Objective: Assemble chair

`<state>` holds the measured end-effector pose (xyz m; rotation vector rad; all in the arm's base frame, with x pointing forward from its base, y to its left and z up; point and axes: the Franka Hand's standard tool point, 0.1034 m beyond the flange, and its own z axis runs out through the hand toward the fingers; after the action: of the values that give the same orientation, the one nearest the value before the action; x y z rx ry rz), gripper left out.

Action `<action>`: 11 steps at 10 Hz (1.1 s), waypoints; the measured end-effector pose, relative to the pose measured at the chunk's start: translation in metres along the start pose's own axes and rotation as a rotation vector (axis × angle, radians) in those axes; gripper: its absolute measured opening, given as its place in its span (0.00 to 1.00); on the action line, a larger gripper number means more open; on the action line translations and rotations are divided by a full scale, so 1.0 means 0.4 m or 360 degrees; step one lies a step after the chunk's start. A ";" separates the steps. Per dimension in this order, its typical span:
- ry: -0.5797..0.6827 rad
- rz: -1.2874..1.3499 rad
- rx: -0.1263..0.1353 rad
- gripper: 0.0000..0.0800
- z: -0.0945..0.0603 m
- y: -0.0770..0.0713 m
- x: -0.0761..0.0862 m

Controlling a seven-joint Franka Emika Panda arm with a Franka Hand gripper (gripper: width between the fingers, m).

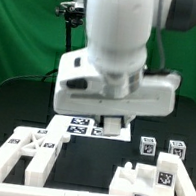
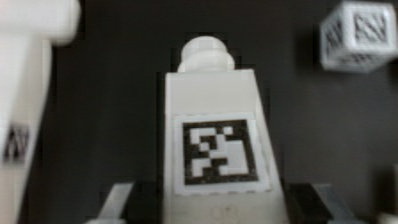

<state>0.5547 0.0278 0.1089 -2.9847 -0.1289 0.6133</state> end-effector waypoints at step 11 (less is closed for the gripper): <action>0.1279 -0.0014 -0.0184 0.36 -0.114 0.006 0.105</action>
Offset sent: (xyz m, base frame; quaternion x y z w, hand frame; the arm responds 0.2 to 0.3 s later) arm 0.0000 0.0000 0.0000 0.0000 0.1938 0.0000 0.9810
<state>0.6113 0.0262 0.1339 -3.0670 -0.1140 -0.6274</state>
